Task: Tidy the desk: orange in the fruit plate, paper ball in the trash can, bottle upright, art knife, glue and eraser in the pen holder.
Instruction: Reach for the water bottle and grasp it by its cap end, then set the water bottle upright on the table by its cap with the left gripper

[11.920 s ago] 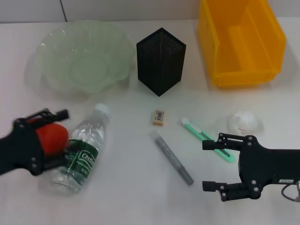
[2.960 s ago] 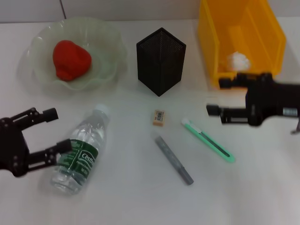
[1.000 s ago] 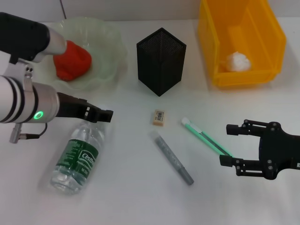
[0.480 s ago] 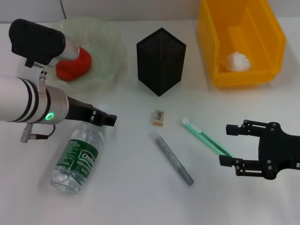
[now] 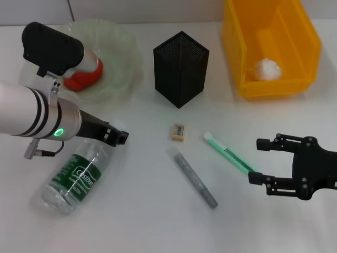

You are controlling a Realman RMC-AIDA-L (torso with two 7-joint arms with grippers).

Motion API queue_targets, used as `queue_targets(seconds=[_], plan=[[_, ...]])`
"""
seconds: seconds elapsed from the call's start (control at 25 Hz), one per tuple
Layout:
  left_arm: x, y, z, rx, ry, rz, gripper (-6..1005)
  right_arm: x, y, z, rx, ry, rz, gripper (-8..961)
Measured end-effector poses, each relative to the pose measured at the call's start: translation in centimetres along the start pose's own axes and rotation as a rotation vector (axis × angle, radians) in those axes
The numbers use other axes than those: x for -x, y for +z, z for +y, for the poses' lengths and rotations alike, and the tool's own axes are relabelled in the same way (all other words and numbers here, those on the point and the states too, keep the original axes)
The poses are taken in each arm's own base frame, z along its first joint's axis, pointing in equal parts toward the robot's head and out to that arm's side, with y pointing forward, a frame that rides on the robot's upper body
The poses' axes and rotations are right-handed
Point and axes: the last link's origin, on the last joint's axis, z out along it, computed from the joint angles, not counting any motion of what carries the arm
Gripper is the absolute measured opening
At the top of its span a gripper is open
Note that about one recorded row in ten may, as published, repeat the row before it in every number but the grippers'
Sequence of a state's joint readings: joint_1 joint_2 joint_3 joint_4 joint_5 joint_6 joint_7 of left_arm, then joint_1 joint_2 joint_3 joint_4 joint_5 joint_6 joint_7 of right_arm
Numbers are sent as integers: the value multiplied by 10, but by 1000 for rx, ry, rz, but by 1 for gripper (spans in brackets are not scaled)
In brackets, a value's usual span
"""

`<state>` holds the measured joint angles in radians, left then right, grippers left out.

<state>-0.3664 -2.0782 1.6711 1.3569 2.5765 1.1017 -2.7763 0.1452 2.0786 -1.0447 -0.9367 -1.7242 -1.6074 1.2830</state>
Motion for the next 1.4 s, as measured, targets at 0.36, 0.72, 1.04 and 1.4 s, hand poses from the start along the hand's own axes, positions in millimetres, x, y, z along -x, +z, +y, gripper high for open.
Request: queue_targets(seconds=[0.36,0.72,1.04,1.4], plan=[[-1,-27,1,109,99,87,431,0,-3,-1,-11,11,-6,756],[33,-76,-22,231,240,382,444,2,-1,-2,-3,7,-11,756],[69,-102,-40,248,325,686,456,9,5,-5,15,-1,-18,756],[83,-95,-63,204,280,746,470,11,8,-5,27,9,-18,756]])
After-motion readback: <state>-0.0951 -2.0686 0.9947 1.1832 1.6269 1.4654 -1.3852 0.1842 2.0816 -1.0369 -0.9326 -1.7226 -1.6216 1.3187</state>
